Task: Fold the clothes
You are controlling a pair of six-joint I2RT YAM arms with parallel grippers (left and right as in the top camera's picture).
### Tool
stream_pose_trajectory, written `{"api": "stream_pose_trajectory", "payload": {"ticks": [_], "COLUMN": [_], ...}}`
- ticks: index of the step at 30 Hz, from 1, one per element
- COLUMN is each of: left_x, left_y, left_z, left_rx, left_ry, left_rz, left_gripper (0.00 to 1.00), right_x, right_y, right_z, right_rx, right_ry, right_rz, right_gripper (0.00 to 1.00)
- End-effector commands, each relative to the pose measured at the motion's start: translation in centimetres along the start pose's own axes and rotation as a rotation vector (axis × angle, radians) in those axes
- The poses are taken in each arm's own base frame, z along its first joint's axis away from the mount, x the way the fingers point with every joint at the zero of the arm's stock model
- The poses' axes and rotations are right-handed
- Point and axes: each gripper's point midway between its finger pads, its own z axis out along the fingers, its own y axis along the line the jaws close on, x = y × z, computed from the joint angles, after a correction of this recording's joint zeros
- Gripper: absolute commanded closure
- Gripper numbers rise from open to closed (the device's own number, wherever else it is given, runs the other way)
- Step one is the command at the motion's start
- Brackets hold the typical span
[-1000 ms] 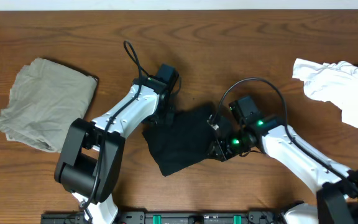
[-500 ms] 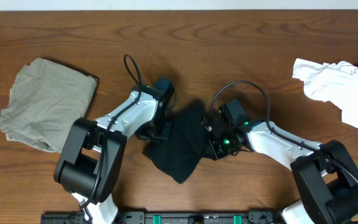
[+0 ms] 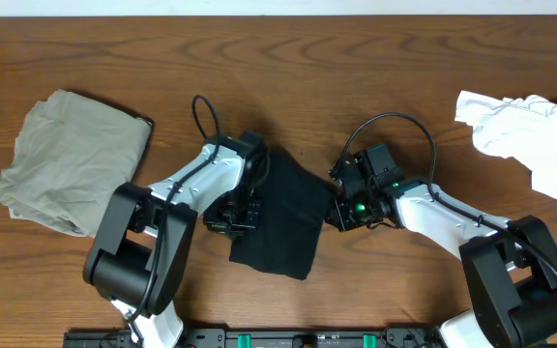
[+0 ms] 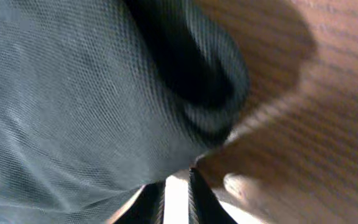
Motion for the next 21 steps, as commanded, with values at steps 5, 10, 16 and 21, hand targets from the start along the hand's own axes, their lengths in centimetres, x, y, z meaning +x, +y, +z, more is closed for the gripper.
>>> {"api": "stream_pose_trajectory", "payload": {"ticks": [5,10,16,21], "left_x": [-2.2,-1.5,-0.6,-0.8], "left_y": [3.0,1.8,-0.9,-2.6], "left_z": [-6.7,-8.8,-9.1,-8.2], "left_rx": [-0.033,0.077,0.206,0.293], "left_ry": [-0.271,-0.331,-0.318,-0.321], "left_rz": [-0.074,-0.036,0.176,0.297], "left_gripper": [0.24,0.13,0.07,0.02], "right_x": [-0.4,-0.4,-0.4,-0.3], "right_y": [-1.6,-1.5,-1.6,-1.6], "right_z": [-0.3,-0.3,-0.3,-0.3], "right_rx": [0.088,0.088,0.088,0.089], "right_ry": [-0.007,-0.007,-0.007,-0.002], "right_rz": [0.008,0.008,0.011,0.014], "right_gripper": [0.91,0.91,0.9,0.9]}}
